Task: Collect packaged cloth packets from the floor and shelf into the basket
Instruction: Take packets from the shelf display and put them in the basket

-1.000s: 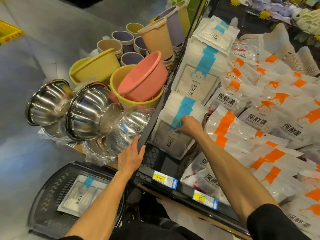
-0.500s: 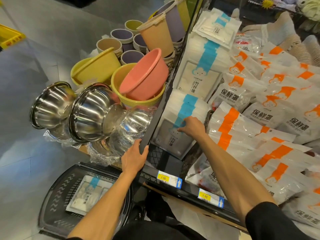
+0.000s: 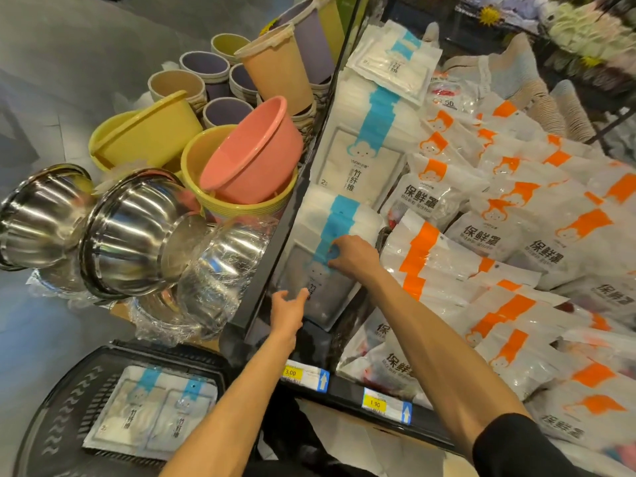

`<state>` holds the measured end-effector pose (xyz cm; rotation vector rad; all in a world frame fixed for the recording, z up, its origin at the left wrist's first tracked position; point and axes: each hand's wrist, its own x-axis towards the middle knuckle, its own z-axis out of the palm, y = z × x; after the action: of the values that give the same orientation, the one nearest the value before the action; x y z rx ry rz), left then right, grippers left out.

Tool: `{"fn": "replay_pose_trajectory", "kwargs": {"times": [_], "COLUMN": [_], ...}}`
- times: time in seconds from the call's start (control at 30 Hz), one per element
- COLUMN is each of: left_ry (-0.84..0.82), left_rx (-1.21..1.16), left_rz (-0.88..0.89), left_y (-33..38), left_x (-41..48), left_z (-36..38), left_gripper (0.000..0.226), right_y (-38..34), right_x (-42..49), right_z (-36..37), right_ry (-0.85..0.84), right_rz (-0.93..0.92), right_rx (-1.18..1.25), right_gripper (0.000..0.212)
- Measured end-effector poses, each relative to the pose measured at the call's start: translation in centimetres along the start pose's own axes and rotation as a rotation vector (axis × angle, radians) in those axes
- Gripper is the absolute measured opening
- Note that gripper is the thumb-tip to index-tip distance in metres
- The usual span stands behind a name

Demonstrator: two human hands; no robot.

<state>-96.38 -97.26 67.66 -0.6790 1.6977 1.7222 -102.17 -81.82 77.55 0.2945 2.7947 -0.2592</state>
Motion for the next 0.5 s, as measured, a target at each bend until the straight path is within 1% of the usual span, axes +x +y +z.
{"fn": "replay_pose_trajectory", "kwargs": {"times": [0.03,0.1,0.17,0.23,0.3,0.37,0.43,0.5], "left_ry": [-0.021,-0.036,-0.009,0.016,0.029,0.040,0.059,0.082], "left_rx": [-0.109,-0.282,-0.368,-0.375,-0.374,-0.397,-0.416,-0.384], "left_rz": [-0.107,-0.217,-0.250,-0.261,-0.260,-0.245,-0.224,-0.226], "left_y": [-0.1,-0.6,-0.8,-1.0,-1.4,-1.6,-2.0,-2.4], "left_x": [0.9,2.9,3.9,4.6,5.3,5.7,6.7,7.6], "left_z": [0.4,1.1,1.7,2.6,3.7,4.5,5.1,5.6], "left_gripper": [0.070,0.077,0.095,0.114,0.127,0.140,0.156,0.164], "right_y": [0.1,0.2,0.4,0.7,1.1,1.3,1.6,2.0], "right_x": [0.0,0.0,0.0,0.1,0.2,0.4,0.7,1.2], "right_z": [0.0,-0.1,-0.1,0.2,0.7,1.3,1.5,1.5], "right_ry": [0.015,0.047,0.076,0.118,0.186,0.227,0.222,0.211], "right_rz": [-0.009,-0.027,-0.062,-0.114,-0.171,-0.198,-0.185,-0.161], "right_rx": [-0.017,-0.063,-0.094,-0.111,-0.155,-0.186,-0.217,-0.266], "right_gripper": [0.026,0.027,0.030,0.033,0.043,0.059,0.075,0.088]}}
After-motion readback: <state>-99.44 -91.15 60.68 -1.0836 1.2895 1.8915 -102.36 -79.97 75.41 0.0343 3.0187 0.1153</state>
